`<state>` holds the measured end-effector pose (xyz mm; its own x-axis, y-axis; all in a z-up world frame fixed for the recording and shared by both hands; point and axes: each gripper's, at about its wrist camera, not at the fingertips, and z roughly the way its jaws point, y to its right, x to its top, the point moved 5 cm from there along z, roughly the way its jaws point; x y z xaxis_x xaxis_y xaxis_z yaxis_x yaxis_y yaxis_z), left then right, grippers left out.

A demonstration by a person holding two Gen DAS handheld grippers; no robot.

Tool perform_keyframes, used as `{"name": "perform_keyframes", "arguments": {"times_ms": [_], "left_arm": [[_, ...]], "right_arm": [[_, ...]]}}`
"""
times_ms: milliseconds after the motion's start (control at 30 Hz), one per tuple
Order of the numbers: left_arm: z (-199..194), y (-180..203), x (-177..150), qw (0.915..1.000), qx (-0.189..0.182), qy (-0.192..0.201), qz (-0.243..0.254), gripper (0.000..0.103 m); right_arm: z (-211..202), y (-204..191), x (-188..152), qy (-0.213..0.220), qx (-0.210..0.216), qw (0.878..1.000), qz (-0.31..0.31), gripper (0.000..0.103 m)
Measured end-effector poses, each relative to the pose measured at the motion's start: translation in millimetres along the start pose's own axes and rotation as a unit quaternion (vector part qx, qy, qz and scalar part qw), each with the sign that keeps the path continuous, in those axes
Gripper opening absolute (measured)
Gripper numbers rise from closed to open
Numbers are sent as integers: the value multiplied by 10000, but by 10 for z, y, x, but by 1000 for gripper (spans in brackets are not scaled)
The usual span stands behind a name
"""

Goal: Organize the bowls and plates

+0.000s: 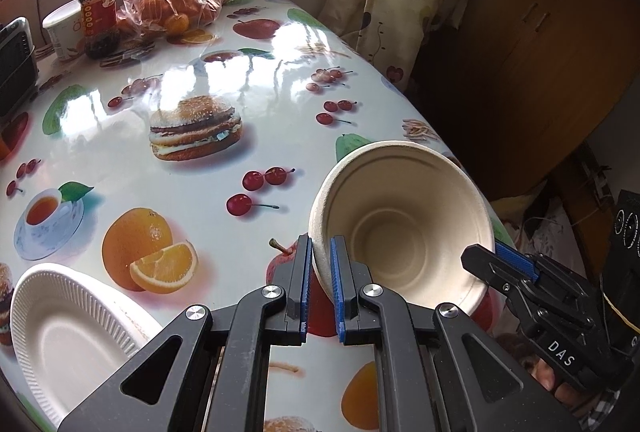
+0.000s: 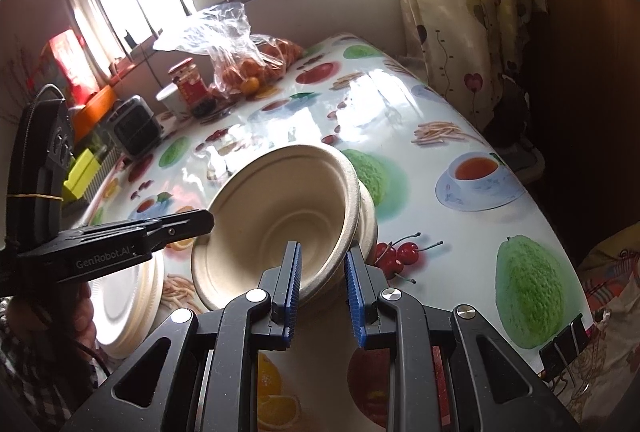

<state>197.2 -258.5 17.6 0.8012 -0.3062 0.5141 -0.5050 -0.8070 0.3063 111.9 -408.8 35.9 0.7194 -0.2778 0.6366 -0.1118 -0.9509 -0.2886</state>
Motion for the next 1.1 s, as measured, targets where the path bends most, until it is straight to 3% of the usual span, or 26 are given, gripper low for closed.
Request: {"name": "perform_keyframes", "arguments": {"times_ms": [900, 1100], "left_arm": [[46, 10, -12, 10000, 23, -33, 1, 10], [54, 10, -22, 10000, 39, -51, -12, 10]], "right_arm": [[26, 53, -24, 1, -29, 10000, 28, 21], [11, 31, -5, 56, -210, 9996, -156, 21]]}}
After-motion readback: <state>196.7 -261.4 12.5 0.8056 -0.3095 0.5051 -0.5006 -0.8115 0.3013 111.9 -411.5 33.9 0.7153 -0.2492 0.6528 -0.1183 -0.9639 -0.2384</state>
